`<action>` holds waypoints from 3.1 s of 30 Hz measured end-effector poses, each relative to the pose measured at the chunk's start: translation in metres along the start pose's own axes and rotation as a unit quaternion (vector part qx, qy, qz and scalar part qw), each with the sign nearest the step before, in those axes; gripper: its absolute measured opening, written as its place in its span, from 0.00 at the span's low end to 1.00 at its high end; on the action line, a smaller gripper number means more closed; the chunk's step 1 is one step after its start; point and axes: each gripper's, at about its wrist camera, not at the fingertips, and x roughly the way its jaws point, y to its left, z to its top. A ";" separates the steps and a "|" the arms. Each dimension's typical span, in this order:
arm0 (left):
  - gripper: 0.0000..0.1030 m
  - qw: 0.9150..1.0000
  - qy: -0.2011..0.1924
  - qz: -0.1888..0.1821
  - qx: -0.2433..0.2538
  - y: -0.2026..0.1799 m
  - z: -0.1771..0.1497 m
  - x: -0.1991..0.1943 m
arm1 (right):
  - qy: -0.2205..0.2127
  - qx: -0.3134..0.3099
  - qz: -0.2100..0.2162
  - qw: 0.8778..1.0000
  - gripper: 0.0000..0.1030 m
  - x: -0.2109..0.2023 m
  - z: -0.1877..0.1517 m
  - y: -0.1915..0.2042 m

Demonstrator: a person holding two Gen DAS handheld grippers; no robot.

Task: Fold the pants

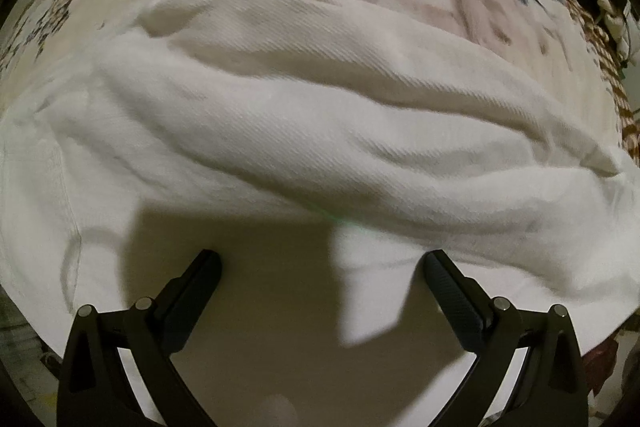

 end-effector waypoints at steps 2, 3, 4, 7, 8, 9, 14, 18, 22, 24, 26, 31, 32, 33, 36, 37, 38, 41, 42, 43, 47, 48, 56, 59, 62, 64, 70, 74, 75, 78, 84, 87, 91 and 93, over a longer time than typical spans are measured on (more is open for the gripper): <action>1.00 1.000 -0.004 0.000 0.002 0.001 -0.002 -0.001 | -0.001 -0.013 0.027 1.000 0.21 0.002 -0.002 0.007; 1.00 1.000 -0.006 0.000 0.003 0.002 -0.004 -0.001 | 0.006 -0.016 0.020 1.000 0.29 0.009 -0.003 0.009; 1.00 1.000 -0.006 0.000 0.004 0.003 -0.005 -0.002 | 0.027 -0.017 0.006 0.999 0.29 0.020 -0.004 0.008; 1.00 1.000 0.011 -0.013 0.006 0.009 -0.005 -0.007 | 0.043 -0.017 -0.022 0.999 0.10 0.032 -0.005 0.012; 1.00 0.999 0.014 -0.032 0.002 0.014 -0.005 -0.012 | 0.036 -0.026 -0.024 0.999 0.10 0.026 -0.005 0.021; 1.00 0.999 0.013 -0.048 -0.006 0.019 -0.001 -0.020 | 0.028 -0.038 -0.022 0.999 0.10 0.020 -0.006 0.032; 1.00 0.997 -0.021 -0.069 -0.017 0.051 -0.004 -0.068 | -0.001 -0.106 0.002 0.994 0.10 -0.027 -0.033 0.114; 1.00 0.995 -0.039 -0.079 -0.041 0.095 -0.011 -0.098 | 0.008 -0.172 0.014 0.985 0.10 -0.045 -0.083 0.183; 1.00 0.993 -0.042 -0.083 -0.072 0.145 -0.020 -0.122 | 0.042 -0.213 0.036 0.975 0.10 -0.036 -0.158 0.238; 1.00 0.992 -0.045 -0.079 -0.085 0.167 -0.026 -0.128 | 0.065 -0.247 0.038 0.966 0.10 -0.021 -0.206 0.261; 1.00 0.992 -0.049 -0.073 -0.090 0.189 -0.028 -0.131 | 0.101 -0.274 0.036 0.956 0.10 0.008 -0.266 0.277; 1.00 0.993 -0.046 -0.056 -0.097 0.248 -0.037 -0.128 | 0.168 -0.352 -0.003 0.921 0.10 0.076 -0.391 0.288; 1.00 0.993 -0.046 -0.053 -0.099 0.260 -0.039 -0.127 | 0.189 -0.364 -0.020 0.912 0.10 0.094 -0.415 0.286; 1.00 0.993 -0.045 -0.052 -0.100 0.268 -0.041 -0.126 | 0.203 -0.373 -0.038 0.904 0.15 0.104 -0.432 0.283; 1.00 0.992 -0.046 -0.047 -0.112 0.292 -0.044 -0.125 | 0.254 -0.390 -0.107 0.879 0.43 0.139 -0.476 0.276; 1.00 0.991 -0.046 -0.047 -0.117 0.299 -0.044 -0.125 | 0.271 -0.391 -0.105 0.874 0.59 0.141 -0.486 0.279; 1.00 0.991 -0.047 -0.046 -0.120 0.304 -0.044 -0.125 | 0.295 -0.388 -0.075 0.870 0.66 0.136 -0.496 0.284; 1.00 0.989 -0.047 -0.047 -0.132 0.317 -0.040 -0.126 | 0.350 -0.326 0.012 0.878 0.68 0.114 -0.488 0.289; 1.00 0.989 -0.047 -0.050 -0.134 0.317 -0.036 -0.126 | 0.343 -0.315 0.014 0.885 0.68 0.110 -0.477 0.288; 1.00 0.988 -0.047 -0.057 -0.134 0.314 -0.033 -0.125 | 0.326 -0.292 0.014 0.899 0.68 0.096 -0.458 0.283; 1.00 0.987 -0.036 -0.095 -0.124 0.288 -0.016 -0.111 | 0.267 -0.267 -0.065 0.924 0.68 0.067 -0.396 0.252; 1.00 0.987 -0.035 -0.106 -0.119 0.276 -0.010 -0.106 | 0.254 -0.263 -0.088 0.927 0.68 0.065 -0.380 0.244; 0.63 0.986 -0.025 -0.162 0.006 0.177 0.019 -0.058 | 0.217 -0.256 -0.182 0.924 0.68 0.071 -0.323 0.196; 0.18 0.985 -0.006 -0.167 0.034 0.166 0.019 -0.045 | 0.215 -0.243 -0.192 0.926 0.68 0.069 -0.321 0.181; 0.18 0.980 -0.043 -0.193 0.023 0.177 0.022 -0.069 | 0.211 -0.238 -0.185 0.930 0.68 0.076 -0.322 0.180; 0.18 0.977 -0.057 -0.205 0.017 0.184 0.024 -0.084 | 0.210 -0.246 -0.183 0.928 0.68 0.075 -0.324 0.182; 0.17 0.979 -0.032 -0.200 -0.017 0.203 0.037 -0.057 | 0.229 -0.264 -0.179 0.920 0.69 0.089 -0.341 0.195; 0.22 0.974 -0.014 -0.224 -0.037 0.211 0.038 -0.049 | 0.245 -0.284 -0.195 0.906 0.69 0.094 -0.351 0.199; 0.28 0.975 -0.020 -0.219 -0.032 0.211 0.034 -0.057 | 0.246 -0.291 -0.200 0.903 0.72 0.094 -0.353 0.200; 0.80 0.982 -0.045 -0.182 -0.019 0.213 0.016 -0.080 | 0.243 -0.317 -0.219 0.890 0.92 0.095 -0.365 0.208; 0.99 0.988 -0.047 -0.124 -0.082 0.251 -0.035 -0.103 | 0.222 -0.360 -0.269 0.865 0.99 0.099 -0.391 0.226; 0.99 0.976 -0.066 -0.119 -0.168 0.294 -0.062 -0.117 | 0.226 -0.362 -0.259 0.866 0.99 0.098 -0.399 0.233; 0.99 0.934 -0.091 -0.111 -0.328 0.364 -0.100 -0.114 | 0.237 -0.358 -0.253 0.867 0.99 0.098 -0.405 0.243; 0.99 0.912 -0.092 -0.116 -0.382 0.394 -0.112 -0.097 | 0.243 -0.357 -0.247 0.867 0.99 0.099 -0.406 0.250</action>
